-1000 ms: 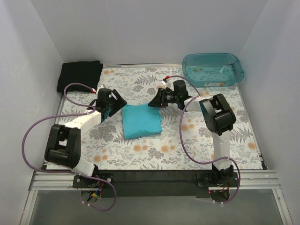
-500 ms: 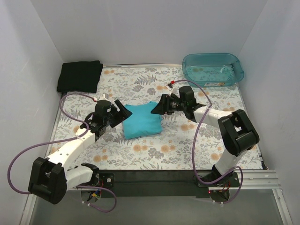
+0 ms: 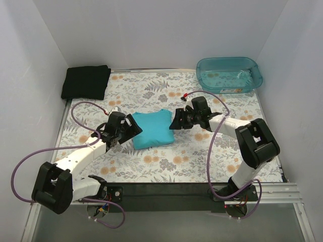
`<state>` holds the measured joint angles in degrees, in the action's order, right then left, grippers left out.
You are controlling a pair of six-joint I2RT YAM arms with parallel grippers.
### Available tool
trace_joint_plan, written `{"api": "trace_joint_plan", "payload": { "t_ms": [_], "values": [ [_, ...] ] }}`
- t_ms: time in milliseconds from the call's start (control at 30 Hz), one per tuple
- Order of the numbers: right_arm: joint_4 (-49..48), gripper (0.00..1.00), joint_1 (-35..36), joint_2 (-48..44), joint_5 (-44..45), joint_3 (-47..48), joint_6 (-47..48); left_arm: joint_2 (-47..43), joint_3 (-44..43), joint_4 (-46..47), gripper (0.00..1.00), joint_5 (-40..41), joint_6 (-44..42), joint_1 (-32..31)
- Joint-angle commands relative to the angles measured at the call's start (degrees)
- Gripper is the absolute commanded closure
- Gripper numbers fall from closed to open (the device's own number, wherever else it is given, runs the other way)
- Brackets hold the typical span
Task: Fold and stack the t-shirts
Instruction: Fold the tshirt
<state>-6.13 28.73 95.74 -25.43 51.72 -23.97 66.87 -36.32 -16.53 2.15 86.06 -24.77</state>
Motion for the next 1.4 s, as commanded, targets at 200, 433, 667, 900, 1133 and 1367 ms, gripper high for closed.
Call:
{"api": "trace_joint_plan", "payload": {
  "t_ms": [200, 433, 667, 900, 1133, 1367],
  "values": [
    [0.68, 0.5, 1.59, 5.24, -0.94, 5.14, 2.26, 2.21, -2.35, -0.87, 0.31, 3.03, -1.95, -1.06],
    [0.86, 0.5, 2.03, 6.29, -0.5, 6.63, 2.43, 4.14, -2.88, -0.96, 0.31, 3.03, -2.3, -1.77],
    [0.77, 0.57, 3.17, 7.26, -1.11, 6.99, 1.99, 5.2, -3.76, -0.96, 0.31, 2.68, -2.13, -2.56],
    [0.24, 0.72, 3.35, 8.67, -3.04, 6.72, 1.47, 5.81, -3.76, -0.52, 0.31, 2.24, -1.25, -3.35],
    [-1.07, 0.81, 2.12, 10.25, -4.1, 5.32, -0.11, 4.32, -2.36, -0.52, 0.31, 3.12, -0.55, -3.44],
    [-3.88, 0.99, -1.13, 10.78, -5.76, 2.07, -0.82, 3.44, 0.1, -0.52, 0.33, 4.61, 1.65, -3.44]
  ]
}}
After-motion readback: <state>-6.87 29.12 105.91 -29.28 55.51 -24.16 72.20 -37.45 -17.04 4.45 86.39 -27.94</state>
